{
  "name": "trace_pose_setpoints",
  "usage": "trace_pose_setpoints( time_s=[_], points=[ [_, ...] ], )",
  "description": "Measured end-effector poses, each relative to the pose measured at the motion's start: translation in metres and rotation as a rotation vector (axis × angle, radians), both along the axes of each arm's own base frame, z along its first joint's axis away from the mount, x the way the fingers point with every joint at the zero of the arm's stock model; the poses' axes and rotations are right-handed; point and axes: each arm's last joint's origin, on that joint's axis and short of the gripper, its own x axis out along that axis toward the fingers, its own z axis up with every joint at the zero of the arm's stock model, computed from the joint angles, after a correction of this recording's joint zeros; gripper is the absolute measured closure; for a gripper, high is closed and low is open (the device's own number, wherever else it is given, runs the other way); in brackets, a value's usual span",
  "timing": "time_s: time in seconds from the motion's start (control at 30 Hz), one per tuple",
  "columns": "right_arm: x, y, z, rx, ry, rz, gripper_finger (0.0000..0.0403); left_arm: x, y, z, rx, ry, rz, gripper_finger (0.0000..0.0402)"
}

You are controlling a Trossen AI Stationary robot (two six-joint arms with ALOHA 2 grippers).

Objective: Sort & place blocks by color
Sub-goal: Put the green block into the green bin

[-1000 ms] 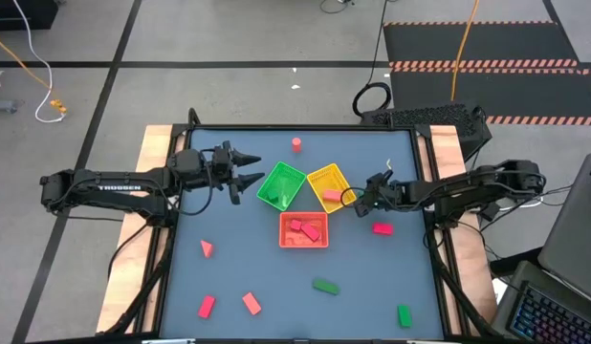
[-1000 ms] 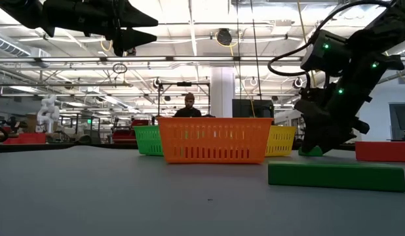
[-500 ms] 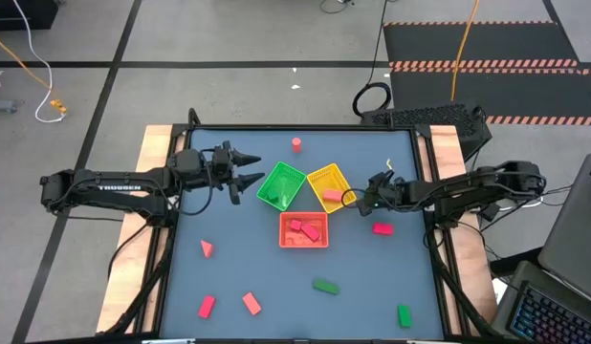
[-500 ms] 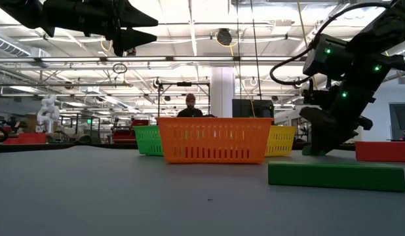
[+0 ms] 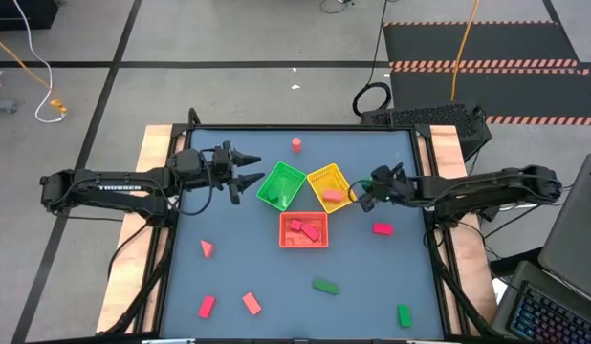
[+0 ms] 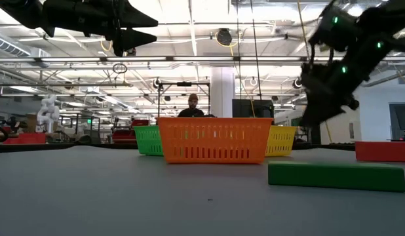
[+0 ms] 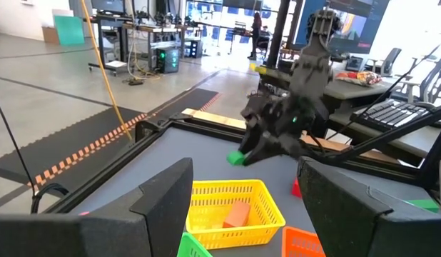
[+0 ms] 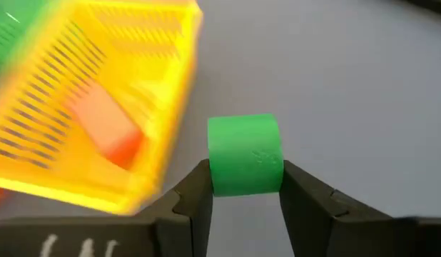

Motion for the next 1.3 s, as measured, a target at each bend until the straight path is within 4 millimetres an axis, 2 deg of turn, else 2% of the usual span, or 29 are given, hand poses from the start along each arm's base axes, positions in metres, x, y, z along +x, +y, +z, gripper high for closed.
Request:
trace_pose_setpoints(
  time_s=[0.17, 0.33, 0.47, 0.63, 0.83, 1.0, 1.17, 1.3],
  points=[
    [0.006, 0.002, 0.029, -0.066, -0.161, 0.071, 0.028, 0.0, 0.0, 0.0, 0.009, 0.0, 0.0, 0.0149],
    [0.029, 0.004, 0.055, -0.169, -0.441, 0.23, 0.028, 0.0, 0.0, 0.001, 0.011, -0.006, 0.0, 0.0149],
    [0.047, 0.005, 0.065, -0.239, -0.596, 0.327, 0.028, 0.0, 0.0, 0.002, 0.015, -0.021, -0.001, 0.0149],
    [0.075, 0.003, 0.06, -0.265, -0.571, 0.351, 0.028, 0.0, 0.0, 0.004, 0.012, -0.033, -0.011, 0.0149],
    [0.126, -0.004, 0.053, -0.238, -0.51, 0.39, 0.028, 0.0, 0.0, 0.004, -0.003, -0.037, -0.011, 0.0149],
    [0.16, -0.014, 0.046, -0.228, -0.481, 0.406, 0.028, 0.0, 0.0, 0.004, -0.001, -0.036, -0.012, 0.0149],
    [0.182, -0.026, 0.032, -0.198, -0.448, 0.43, 0.028, 0.0, 0.0, 0.004, 0.0, -0.035, -0.011, 0.0149],
    [0.189, -0.032, 0.012, -0.154, -0.395, 0.425, 0.028, 0.0, 0.0, 0.004, 0.0, -0.032, -0.012, 0.0149]
  ],
)
